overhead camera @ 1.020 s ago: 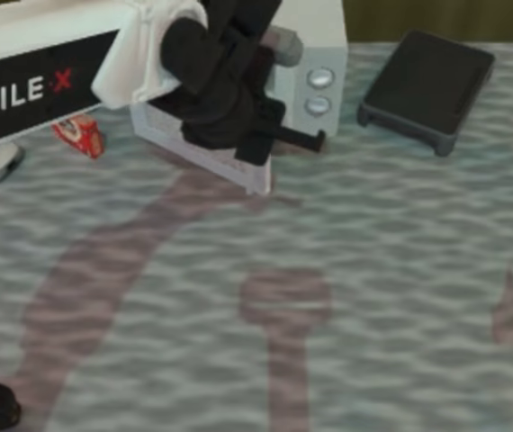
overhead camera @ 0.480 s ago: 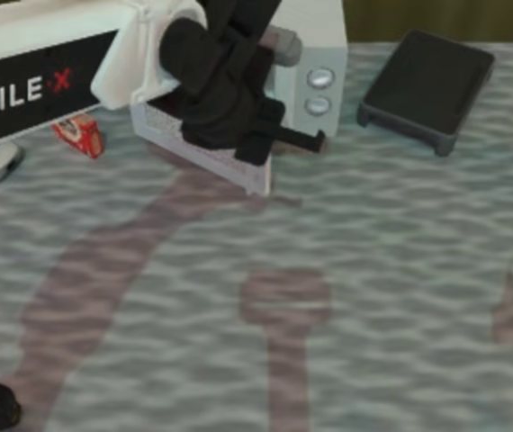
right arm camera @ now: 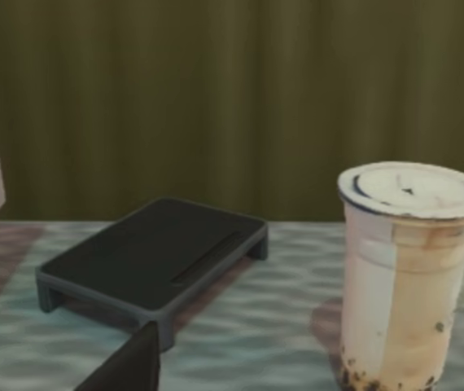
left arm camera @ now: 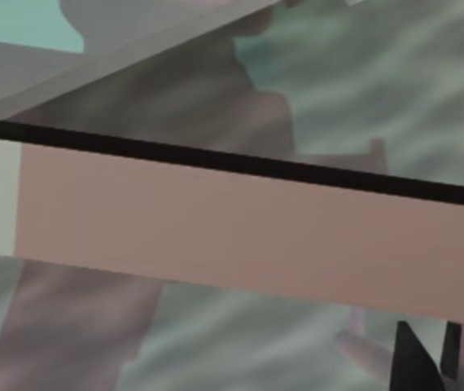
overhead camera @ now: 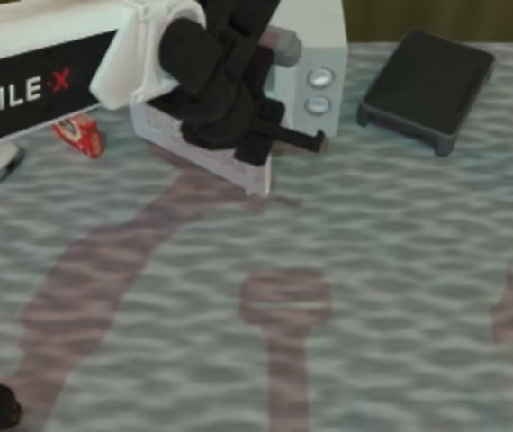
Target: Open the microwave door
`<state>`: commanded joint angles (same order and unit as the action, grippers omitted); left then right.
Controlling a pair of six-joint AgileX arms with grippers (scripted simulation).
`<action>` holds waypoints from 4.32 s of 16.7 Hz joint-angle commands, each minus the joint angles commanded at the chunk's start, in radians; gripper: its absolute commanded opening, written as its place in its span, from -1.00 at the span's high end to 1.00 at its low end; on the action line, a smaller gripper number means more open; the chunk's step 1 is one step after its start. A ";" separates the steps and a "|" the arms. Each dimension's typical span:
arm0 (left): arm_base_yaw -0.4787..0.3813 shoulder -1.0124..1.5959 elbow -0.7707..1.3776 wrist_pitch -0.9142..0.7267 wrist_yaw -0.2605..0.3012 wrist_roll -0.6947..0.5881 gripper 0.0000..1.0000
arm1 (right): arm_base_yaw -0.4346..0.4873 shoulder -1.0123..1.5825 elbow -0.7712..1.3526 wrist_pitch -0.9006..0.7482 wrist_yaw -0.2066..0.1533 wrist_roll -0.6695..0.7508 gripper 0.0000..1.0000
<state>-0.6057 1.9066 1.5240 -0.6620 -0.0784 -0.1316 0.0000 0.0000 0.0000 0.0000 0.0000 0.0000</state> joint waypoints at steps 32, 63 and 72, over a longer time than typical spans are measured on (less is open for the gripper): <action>0.034 -0.071 -0.093 0.028 0.069 0.119 1.00 | 0.000 0.000 0.000 0.000 0.000 0.000 -1.00; 0.077 -0.133 -0.171 0.039 0.146 0.251 1.00 | 0.000 0.000 0.000 0.000 0.000 0.000 -1.00; 0.077 -0.133 -0.171 0.039 0.146 0.251 1.00 | 0.000 0.000 0.000 0.000 0.000 0.000 -1.00</action>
<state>-0.5284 1.7731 1.3529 -0.6235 0.0675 0.1190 0.0000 0.0000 0.0000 0.0000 0.0000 0.0000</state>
